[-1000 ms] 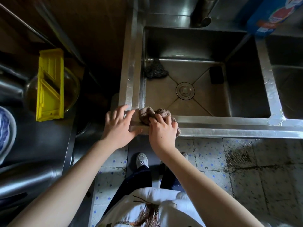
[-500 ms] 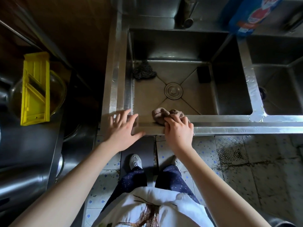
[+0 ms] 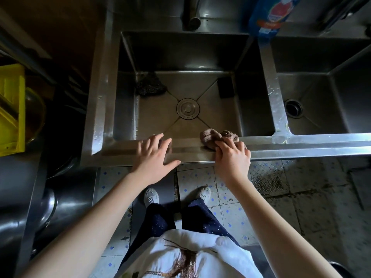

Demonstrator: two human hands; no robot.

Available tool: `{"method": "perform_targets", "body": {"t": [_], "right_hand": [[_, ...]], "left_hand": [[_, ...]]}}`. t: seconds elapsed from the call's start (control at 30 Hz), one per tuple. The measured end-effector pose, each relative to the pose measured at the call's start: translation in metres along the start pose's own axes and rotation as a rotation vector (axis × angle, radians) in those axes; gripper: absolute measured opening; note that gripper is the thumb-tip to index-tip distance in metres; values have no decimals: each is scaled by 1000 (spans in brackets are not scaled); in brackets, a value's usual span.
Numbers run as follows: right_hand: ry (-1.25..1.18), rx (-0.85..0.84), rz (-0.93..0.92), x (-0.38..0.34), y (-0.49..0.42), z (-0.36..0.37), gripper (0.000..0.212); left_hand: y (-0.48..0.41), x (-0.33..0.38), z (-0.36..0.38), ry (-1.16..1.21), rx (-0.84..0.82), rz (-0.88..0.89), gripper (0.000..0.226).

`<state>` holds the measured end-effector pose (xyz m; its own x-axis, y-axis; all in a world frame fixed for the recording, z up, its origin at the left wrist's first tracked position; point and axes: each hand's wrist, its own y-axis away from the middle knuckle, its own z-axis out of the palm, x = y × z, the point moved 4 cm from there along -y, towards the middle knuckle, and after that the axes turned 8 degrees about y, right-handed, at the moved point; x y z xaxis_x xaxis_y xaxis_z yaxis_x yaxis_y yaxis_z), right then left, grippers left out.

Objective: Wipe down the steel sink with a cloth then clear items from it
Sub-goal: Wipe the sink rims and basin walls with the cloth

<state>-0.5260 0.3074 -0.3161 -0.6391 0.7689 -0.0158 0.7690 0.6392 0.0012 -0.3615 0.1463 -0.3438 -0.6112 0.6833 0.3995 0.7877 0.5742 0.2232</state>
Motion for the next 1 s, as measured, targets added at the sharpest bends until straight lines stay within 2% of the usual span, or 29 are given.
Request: {"method": "perform_targets", "body": {"t": [0.23,0.57,0.77,1.0], "right_hand": [[0,-52,51,58,-12,0,25],[-18,-10,30,134,-28,0,25],[-65,57,-1,158,-33,-6,26],[-133,-1,16,174,-38,-6,23]], "left_hand": [[-17,49,21,39,-29,-1,86],[-52,116,46,58,-47,-2,86],[-60,139,59,52,-114,-27,78],[-61,143,58,59,-120,18,69]]}}
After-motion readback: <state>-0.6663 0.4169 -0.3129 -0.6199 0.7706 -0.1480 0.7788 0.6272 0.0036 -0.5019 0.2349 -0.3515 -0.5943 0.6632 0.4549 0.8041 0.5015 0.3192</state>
